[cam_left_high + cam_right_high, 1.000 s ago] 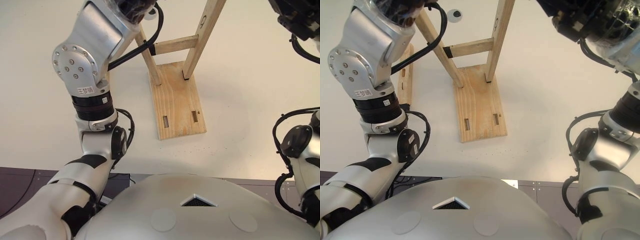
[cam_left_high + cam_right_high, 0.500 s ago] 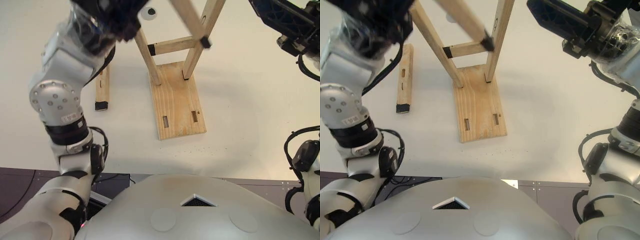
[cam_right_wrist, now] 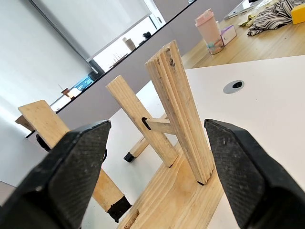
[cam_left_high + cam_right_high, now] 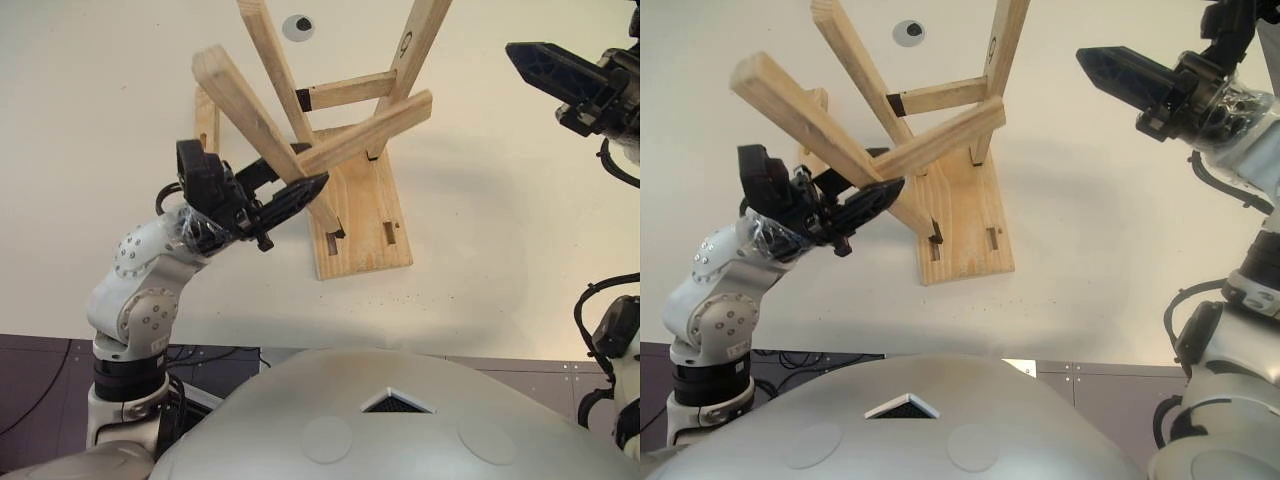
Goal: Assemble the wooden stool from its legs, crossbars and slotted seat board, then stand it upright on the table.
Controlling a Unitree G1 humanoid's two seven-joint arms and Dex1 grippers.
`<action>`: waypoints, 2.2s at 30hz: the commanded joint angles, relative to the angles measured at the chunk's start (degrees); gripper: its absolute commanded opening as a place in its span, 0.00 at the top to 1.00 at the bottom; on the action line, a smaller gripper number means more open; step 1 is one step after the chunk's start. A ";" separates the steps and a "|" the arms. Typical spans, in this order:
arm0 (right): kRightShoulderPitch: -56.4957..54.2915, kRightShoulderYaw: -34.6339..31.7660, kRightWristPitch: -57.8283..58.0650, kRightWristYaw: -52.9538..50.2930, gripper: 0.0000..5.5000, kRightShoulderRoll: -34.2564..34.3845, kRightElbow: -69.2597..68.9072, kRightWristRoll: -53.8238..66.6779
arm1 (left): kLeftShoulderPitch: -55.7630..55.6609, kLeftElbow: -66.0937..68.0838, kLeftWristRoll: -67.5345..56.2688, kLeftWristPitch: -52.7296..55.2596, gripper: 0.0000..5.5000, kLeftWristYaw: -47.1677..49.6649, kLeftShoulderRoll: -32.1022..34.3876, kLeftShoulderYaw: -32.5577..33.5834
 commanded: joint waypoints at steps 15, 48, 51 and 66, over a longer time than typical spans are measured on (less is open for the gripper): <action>-1.62 1.60 -0.07 1.58 0.34 -0.05 1.49 -4.61 | 5.41 8.96 15.58 -13.99 0.63 -6.47 3.53 -7.68; 7.54 2.02 1.11 -4.87 0.34 3.29 -6.70 -3.97 | 9.90 17.14 30.21 5.84 0.63 7.41 19.84 -29.26; 7.77 2.03 0.97 -5.00 0.34 3.15 -6.74 -4.05 | 9.65 17.24 27.99 6.39 0.63 6.63 20.52 -27.69; 7.96 2.35 -5.57 -7.58 0.34 8.21 -5.59 -6.53 | -18.55 36.41 29.90 -21.43 0.63 -15.80 21.46 -22.05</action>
